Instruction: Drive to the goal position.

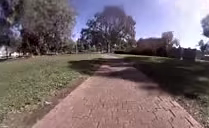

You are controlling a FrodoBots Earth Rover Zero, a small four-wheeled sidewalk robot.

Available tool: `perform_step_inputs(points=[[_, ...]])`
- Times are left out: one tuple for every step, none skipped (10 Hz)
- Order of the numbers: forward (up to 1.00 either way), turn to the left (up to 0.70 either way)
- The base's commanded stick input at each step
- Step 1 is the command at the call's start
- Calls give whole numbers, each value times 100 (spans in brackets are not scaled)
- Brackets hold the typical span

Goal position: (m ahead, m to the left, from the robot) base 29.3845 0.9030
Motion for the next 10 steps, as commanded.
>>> perform_step_inputs(points=[[70, 0], [70, 0], [70, 0], [70, 0], [70, 0], [70, 0], [70, 0], [70, 0], [70, 0], [70, 0]])
